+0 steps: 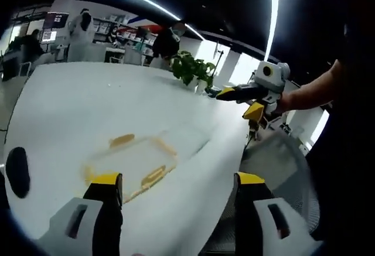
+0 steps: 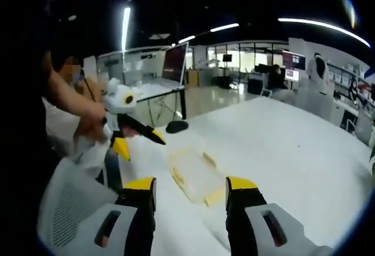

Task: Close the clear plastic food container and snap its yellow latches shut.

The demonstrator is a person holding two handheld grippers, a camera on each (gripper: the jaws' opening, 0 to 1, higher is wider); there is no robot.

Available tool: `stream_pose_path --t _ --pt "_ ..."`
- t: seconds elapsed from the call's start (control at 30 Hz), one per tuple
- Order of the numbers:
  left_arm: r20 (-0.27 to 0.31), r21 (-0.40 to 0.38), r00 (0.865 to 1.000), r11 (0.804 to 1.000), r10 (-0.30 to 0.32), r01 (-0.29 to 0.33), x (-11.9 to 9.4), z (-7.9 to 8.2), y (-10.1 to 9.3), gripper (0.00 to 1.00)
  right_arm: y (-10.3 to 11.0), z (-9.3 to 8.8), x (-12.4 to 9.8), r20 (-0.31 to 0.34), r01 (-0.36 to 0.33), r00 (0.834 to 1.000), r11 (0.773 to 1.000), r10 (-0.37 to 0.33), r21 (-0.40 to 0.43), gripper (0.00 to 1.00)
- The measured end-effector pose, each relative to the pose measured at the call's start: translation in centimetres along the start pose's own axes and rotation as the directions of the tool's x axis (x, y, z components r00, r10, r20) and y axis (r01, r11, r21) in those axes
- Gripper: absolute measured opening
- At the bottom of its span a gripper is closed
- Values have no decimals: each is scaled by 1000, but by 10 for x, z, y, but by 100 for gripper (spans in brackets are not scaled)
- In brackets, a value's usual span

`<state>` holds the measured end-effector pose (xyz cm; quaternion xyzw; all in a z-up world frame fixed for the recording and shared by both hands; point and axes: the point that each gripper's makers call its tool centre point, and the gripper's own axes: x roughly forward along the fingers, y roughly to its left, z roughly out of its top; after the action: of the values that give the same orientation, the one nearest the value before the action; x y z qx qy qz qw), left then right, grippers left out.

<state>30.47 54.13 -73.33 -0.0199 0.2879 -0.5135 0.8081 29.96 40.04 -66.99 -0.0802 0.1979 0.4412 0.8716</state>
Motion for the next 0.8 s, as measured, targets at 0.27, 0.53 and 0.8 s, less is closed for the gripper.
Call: stream_pose_path --t 0.27,0.53,0.8 --pt "-133 203 991 978 -13 40 1 -3 13 84 -4 -3 11 -20 -20 1000 1000 20 -4 47" --pt "-204 276 979 959 1 56 -3 -13 34 83 -7 -8 26 -44 -33 999 999 31 -34 47" --pt "-254 336 967 939 14 75 -4 -18 53 82 -11 -18 41 -92 -75 993 995 69 -60 48"
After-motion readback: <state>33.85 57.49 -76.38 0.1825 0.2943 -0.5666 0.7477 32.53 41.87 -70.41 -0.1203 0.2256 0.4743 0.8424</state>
